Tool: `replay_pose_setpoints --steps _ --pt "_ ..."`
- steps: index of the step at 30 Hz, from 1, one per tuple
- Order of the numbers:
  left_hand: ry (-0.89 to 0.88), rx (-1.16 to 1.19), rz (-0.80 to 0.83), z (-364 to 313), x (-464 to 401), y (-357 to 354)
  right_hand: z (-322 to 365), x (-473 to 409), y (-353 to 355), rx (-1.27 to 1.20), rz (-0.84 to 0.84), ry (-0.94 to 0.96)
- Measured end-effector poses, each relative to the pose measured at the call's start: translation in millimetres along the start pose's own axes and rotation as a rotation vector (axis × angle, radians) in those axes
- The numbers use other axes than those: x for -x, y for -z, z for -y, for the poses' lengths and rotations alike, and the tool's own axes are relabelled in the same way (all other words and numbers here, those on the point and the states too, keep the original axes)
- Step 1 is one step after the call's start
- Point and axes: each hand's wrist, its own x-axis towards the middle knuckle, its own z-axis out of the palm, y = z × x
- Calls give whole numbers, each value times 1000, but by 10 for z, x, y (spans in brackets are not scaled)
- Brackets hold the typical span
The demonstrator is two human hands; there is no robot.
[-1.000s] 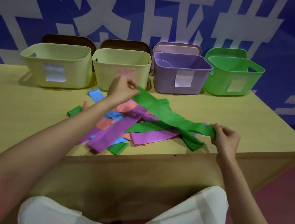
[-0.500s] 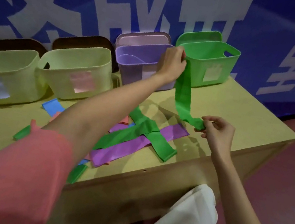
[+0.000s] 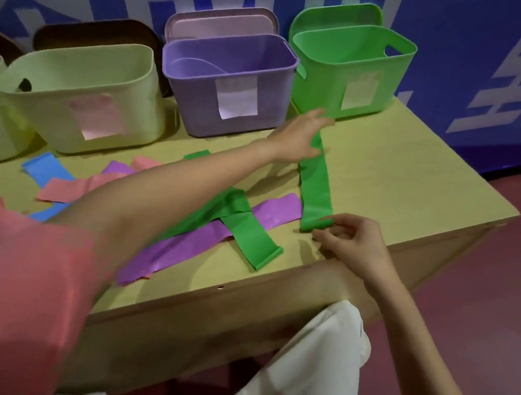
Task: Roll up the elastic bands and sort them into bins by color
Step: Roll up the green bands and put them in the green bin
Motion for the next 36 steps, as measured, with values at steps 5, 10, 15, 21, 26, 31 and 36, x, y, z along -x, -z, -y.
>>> replay_pose_setpoints --steps 5,10,15,21,26,31,36 --pt "-82 44 44 -221 753 -68 -108 55 85 511 -106 298" --pt "-137 34 76 -433 1350 -209 -202 49 175 574 -64 500" --pt "-128 -34 91 -550 1554 -370 -235 73 277 605 -51 588" --pt "-20 3 -61 -770 1610 -509 -302 126 305 594 -46 602" --pt "15 60 -152 -851 1669 -563 -350 183 286 577 -53 641" --pt "-23 37 -168 -856 1698 -567 -470 218 270 572 -102 683" --pt "-87 -90 -131 -777 1687 -666 -526 248 182 629 -218 761"
